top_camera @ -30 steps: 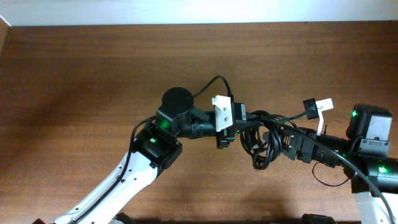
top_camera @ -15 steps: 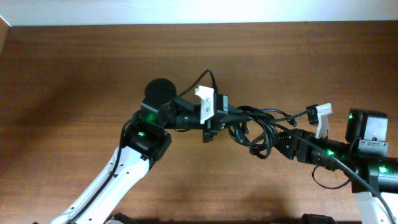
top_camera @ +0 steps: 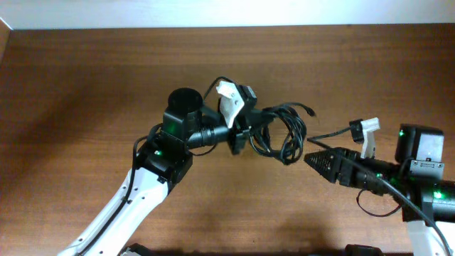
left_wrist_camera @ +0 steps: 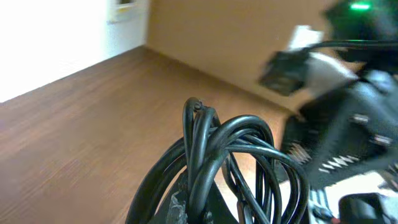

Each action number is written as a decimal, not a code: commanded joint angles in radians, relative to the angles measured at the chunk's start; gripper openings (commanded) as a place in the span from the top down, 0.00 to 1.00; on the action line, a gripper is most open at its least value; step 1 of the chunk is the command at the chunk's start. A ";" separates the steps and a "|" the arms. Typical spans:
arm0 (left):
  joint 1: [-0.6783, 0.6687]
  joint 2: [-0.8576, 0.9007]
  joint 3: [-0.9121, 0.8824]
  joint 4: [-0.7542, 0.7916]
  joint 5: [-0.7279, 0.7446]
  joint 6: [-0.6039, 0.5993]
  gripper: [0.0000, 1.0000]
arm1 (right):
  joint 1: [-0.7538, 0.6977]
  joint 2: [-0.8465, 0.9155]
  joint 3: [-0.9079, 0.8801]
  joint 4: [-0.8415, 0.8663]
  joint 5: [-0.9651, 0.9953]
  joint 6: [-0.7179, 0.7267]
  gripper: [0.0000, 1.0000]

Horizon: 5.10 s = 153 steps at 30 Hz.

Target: Untangle cables

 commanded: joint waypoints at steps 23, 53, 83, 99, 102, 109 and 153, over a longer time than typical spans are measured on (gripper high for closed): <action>-0.209 -0.124 0.021 -0.054 -0.038 -0.044 1.00 | -0.001 -0.142 -0.004 0.088 -0.011 -0.001 0.39; -0.116 -0.229 0.021 0.176 0.521 -0.045 1.00 | -0.001 -0.141 -0.005 -0.004 0.186 -0.087 0.29; 0.020 -0.228 0.021 -0.124 0.504 0.268 1.00 | -0.001 -0.327 0.005 0.068 0.023 -0.075 0.30; 0.020 -0.228 0.021 -0.407 0.443 0.836 1.00 | -0.001 -0.327 0.006 0.065 -0.021 -0.077 0.30; 0.020 -0.228 0.021 -0.397 0.467 0.836 1.00 | -0.001 -0.327 0.006 0.064 -0.021 -0.077 0.30; 0.020 -0.228 0.021 -0.200 0.586 0.836 1.00 | -0.001 -0.327 0.006 0.035 -0.025 -0.082 0.30; -0.106 -0.227 0.021 0.215 0.378 0.535 1.00 | -0.001 -0.327 0.005 -0.005 0.020 -0.132 0.25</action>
